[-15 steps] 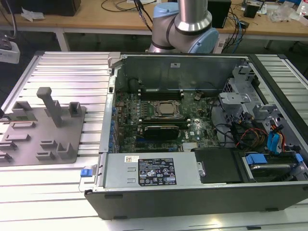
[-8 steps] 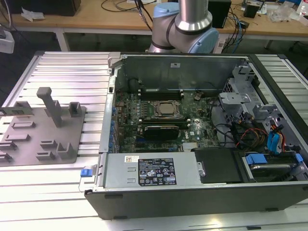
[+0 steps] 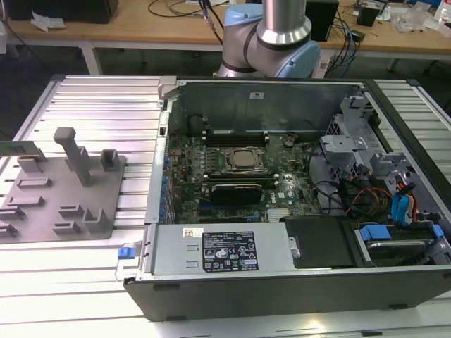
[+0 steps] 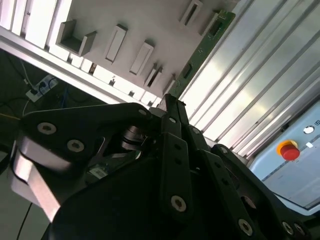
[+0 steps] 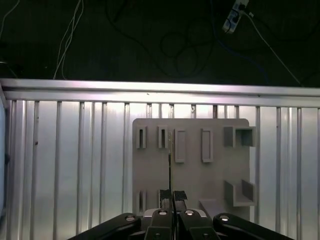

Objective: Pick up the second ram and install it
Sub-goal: 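Pick up the second ram and move it above second insertion slot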

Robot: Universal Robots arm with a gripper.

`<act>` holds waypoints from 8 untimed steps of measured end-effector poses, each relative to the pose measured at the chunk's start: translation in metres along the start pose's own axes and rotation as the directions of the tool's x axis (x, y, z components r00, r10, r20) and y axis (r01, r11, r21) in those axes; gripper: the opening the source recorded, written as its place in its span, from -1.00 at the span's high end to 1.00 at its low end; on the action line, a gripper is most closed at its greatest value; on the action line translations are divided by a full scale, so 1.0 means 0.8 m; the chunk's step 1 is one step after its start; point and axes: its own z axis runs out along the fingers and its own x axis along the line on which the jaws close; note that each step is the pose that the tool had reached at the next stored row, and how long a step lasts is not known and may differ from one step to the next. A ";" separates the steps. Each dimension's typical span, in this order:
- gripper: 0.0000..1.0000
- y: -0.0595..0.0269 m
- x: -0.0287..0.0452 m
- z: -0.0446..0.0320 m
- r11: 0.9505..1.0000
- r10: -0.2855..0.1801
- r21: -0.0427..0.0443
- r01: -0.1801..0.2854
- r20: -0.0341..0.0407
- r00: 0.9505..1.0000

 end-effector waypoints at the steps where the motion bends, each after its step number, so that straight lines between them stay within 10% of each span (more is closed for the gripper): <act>1: 0.81 0.000 -0.0001 -0.0026 1.000 0.000 0.000 0.000 0.000 1.000; 8: 0.81 0.000 -0.0005 -0.0211 1.000 0.000 0.000 0.000 0.000 1.000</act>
